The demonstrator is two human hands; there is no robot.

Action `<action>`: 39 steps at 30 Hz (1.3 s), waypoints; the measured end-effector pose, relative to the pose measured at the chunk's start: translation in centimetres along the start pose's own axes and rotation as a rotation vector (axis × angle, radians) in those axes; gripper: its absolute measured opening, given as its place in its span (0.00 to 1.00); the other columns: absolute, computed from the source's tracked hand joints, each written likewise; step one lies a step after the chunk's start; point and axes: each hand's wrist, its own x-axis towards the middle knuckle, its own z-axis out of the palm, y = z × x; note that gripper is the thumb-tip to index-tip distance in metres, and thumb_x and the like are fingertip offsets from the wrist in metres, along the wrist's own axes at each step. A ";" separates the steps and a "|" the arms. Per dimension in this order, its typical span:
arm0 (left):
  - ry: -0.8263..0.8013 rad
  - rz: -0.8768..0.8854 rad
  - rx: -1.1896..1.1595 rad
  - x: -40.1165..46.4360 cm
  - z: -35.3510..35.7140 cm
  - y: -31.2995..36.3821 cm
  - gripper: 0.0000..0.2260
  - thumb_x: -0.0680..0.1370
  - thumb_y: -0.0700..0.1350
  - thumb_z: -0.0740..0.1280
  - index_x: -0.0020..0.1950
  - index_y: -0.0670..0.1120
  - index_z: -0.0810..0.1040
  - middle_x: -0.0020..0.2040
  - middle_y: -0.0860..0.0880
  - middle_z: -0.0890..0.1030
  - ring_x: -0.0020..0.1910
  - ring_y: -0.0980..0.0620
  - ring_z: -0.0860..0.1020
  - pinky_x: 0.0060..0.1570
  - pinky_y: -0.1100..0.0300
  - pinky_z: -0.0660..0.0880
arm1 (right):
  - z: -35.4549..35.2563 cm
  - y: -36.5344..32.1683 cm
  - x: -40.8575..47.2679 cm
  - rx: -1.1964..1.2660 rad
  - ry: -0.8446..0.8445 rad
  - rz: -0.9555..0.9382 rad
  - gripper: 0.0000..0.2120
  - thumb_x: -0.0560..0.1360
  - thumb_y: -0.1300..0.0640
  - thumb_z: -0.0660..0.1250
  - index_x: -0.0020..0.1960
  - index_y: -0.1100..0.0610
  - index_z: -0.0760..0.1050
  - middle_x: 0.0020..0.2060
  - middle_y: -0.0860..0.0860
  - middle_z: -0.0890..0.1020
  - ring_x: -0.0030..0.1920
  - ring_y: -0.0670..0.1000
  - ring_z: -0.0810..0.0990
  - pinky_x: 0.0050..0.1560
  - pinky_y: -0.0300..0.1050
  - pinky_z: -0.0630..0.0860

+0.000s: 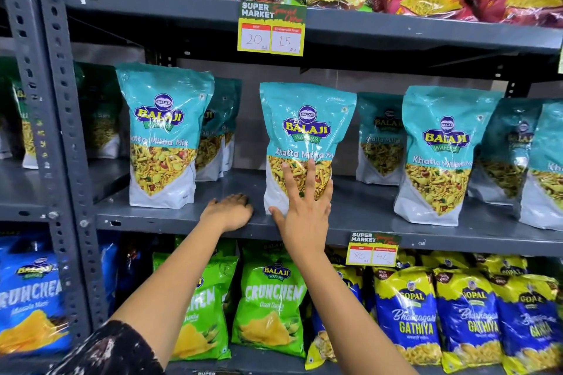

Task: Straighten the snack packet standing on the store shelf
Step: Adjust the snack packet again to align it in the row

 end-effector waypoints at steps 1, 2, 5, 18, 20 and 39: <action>0.001 -0.001 0.002 0.0 0.0 0.0 0.25 0.81 0.53 0.48 0.78 0.48 0.58 0.80 0.49 0.56 0.78 0.50 0.57 0.74 0.44 0.52 | 0.2 0.0 0.1 -0.007 0.005 -0.002 0.48 0.69 0.43 0.72 0.75 0.35 0.42 0.78 0.47 0.40 0.73 0.71 0.52 0.59 0.72 0.72; 0.002 0.001 0.005 0.0 0.0 0.0 0.25 0.81 0.53 0.48 0.78 0.48 0.58 0.80 0.49 0.56 0.78 0.50 0.57 0.74 0.45 0.52 | 0.4 0.0 0.3 -0.012 0.006 -0.002 0.48 0.69 0.43 0.72 0.75 0.35 0.41 0.78 0.47 0.40 0.73 0.71 0.52 0.59 0.72 0.71; -0.003 0.004 0.011 -0.1 -0.1 0.1 0.25 0.81 0.53 0.48 0.78 0.48 0.57 0.80 0.49 0.56 0.78 0.50 0.56 0.74 0.44 0.52 | 1.0 0.0 0.8 -0.017 -0.001 0.007 0.48 0.70 0.43 0.72 0.76 0.35 0.42 0.77 0.46 0.39 0.74 0.71 0.51 0.59 0.72 0.71; -0.010 -0.002 0.009 -0.6 -0.3 0.3 0.25 0.82 0.52 0.48 0.79 0.46 0.57 0.80 0.48 0.55 0.78 0.51 0.56 0.74 0.47 0.52 | 2.4 0.0 1.9 -0.010 -0.004 0.034 0.46 0.70 0.45 0.73 0.76 0.36 0.45 0.78 0.47 0.41 0.74 0.70 0.49 0.61 0.72 0.70; -0.014 -0.002 0.011 -0.7 -0.4 0.3 0.26 0.82 0.52 0.48 0.79 0.46 0.56 0.80 0.48 0.55 0.78 0.51 0.56 0.74 0.47 0.52 | 2.4 0.0 2.0 -0.008 -0.003 0.038 0.46 0.70 0.45 0.73 0.76 0.36 0.45 0.79 0.48 0.43 0.74 0.70 0.49 0.62 0.72 0.70; -0.026 -0.002 0.010 -1.1 -0.5 0.5 0.26 0.82 0.52 0.48 0.79 0.46 0.56 0.81 0.48 0.54 0.78 0.51 0.55 0.74 0.47 0.51 | 2.4 -0.2 2.1 -0.013 -0.032 0.051 0.47 0.69 0.45 0.74 0.76 0.36 0.45 0.79 0.49 0.43 0.75 0.69 0.48 0.62 0.72 0.69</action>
